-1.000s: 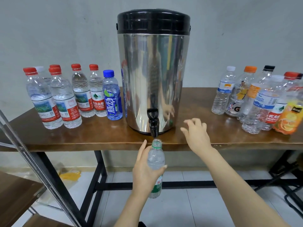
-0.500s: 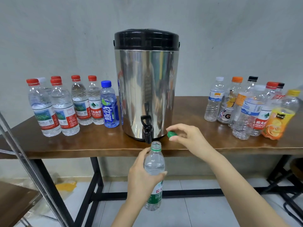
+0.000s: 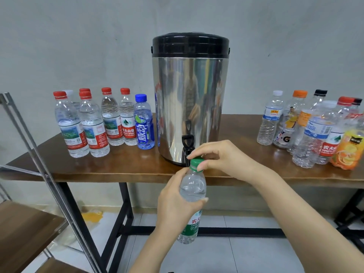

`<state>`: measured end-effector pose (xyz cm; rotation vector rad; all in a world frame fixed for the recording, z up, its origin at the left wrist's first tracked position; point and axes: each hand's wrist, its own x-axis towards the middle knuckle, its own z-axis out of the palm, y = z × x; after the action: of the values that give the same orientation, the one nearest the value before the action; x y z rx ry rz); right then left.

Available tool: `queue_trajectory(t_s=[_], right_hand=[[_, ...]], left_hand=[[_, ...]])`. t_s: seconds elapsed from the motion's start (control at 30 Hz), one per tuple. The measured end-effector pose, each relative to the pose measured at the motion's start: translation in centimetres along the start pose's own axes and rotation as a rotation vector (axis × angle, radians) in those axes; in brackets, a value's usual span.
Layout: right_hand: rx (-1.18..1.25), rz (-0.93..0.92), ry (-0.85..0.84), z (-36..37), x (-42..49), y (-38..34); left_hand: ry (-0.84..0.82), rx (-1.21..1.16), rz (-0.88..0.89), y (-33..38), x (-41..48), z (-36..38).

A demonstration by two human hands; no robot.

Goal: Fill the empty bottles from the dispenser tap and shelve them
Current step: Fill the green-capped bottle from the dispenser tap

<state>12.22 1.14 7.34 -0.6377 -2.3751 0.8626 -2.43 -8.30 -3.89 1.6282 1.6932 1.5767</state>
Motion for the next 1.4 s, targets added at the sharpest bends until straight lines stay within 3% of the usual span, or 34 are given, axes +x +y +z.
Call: queue_trajectory(t_s=[0.1, 0.23, 0.4, 0.5, 0.6, 0.77, 0.87, 1.0, 1.07, 1.23, 1.4], right_hand=[[-0.117, -0.023, 0.015, 0.8, 0.5, -0.6], [-0.454, -0.011, -0.027, 1.7, 1.4, -1.7], [-0.286, -0.009, -0.194, 2.1, 2.9, -2.8], [-0.341, -0.018, -0.130, 3.3, 4.0, -3.6], [-0.585, -0.023, -0.120, 4.3, 5.3, -4.4], [-0.464, -0.092, -0.129, 5.8, 8.4, -5.5], [-0.354, -0.100, 0.024, 7.1, 10.4, -6.3], [0.000, -0.153, 0.424, 8.7, 12.0, -5.6], [0.006, -0.138, 0.506, 10.4, 12.5, -4.3], [-0.123, 0.059, 0.248, 16.5, 14.0, -0.3], [-0.277, 0.142, 0.232, 20.7, 17.1, 1.5]], left_hand=[[0.009, 0.016, -0.013, -0.3, -0.3, -0.5], [0.033, 0.030, -0.026, -0.7, -0.4, -1.5], [0.069, -0.018, -0.063, -1.6, 0.3, -3.6], [0.095, -0.017, -0.061, -2.2, 0.4, -4.7], [0.116, -0.004, -0.062, -2.7, 0.6, -5.9], [0.174, 0.013, -0.050, -3.2, 2.2, -8.6], [0.231, 0.032, -0.030, -2.9, 4.2, -10.6], [0.368, 0.038, 0.018, -2.3, 8.3, -14.0], [0.423, 0.050, 0.043, -2.5, 10.6, -15.3], [0.480, 0.131, 0.035, -5.2, 14.9, -15.8], [0.430, 0.141, 0.039, -6.9, 16.8, -15.1]])
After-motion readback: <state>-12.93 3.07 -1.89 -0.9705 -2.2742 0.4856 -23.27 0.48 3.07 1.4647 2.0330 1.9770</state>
